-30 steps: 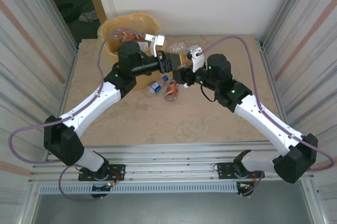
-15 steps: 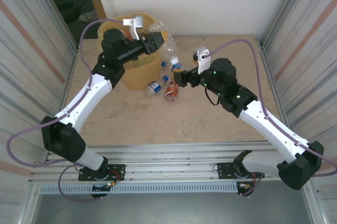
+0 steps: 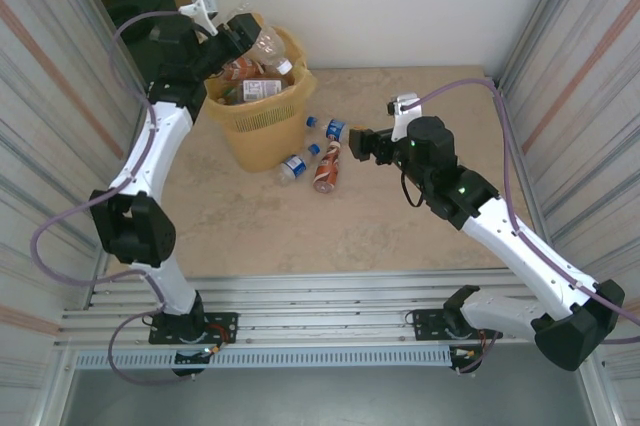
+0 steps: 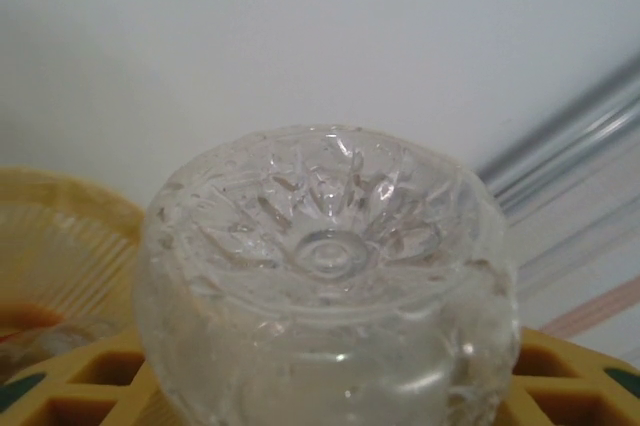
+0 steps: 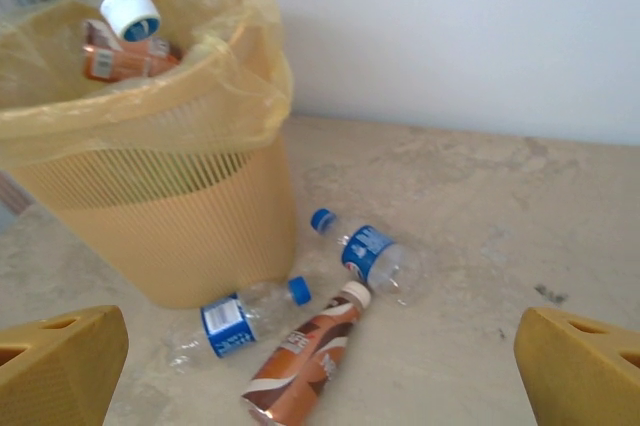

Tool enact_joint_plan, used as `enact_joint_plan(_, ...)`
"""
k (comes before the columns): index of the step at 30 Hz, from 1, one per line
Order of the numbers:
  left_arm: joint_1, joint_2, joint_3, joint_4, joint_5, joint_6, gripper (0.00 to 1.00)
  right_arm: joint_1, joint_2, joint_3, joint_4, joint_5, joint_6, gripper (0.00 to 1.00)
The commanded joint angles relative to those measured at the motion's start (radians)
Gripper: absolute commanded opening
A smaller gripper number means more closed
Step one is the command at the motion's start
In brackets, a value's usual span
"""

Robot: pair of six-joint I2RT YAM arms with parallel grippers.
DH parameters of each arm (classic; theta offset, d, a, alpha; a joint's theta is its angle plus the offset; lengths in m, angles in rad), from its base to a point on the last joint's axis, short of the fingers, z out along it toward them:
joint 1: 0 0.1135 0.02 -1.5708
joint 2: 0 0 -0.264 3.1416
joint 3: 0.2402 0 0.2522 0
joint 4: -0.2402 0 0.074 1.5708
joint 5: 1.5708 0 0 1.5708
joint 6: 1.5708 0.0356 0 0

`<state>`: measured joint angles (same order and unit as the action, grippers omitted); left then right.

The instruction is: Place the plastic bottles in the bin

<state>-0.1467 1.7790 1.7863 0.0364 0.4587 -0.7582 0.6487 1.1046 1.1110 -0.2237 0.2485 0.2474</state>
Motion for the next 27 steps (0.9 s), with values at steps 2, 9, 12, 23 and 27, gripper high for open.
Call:
enact_joint_plan(2, 0.002, 0.052, 0.100, -0.099, -0.031, 0.012, 0.34, 0.006, -0.002, 0.039, -0.046, 0.074, 0.029, 0.98)
enact_joint_plan(9, 0.003, 0.134, 0.174, -0.197, -0.076, 0.069, 0.47, 0.006, -0.006, 0.027, -0.046, 0.086, 0.036, 0.98)
enact_joint_plan(12, 0.002, 0.150, 0.179, -0.206, -0.081, 0.075, 0.61, 0.008, -0.005, 0.024, -0.044, 0.086, 0.038, 0.98)
enact_joint_plan(23, -0.001, 0.118, 0.187, -0.279, -0.205, 0.184, 0.76, 0.008, 0.011, 0.029, -0.045, 0.076, 0.046, 0.98)
enact_joint_plan(27, -0.005, 0.094, 0.189, -0.298, -0.267, 0.249, 0.75, 0.008, 0.024, 0.036, -0.058, 0.082, 0.056, 0.98)
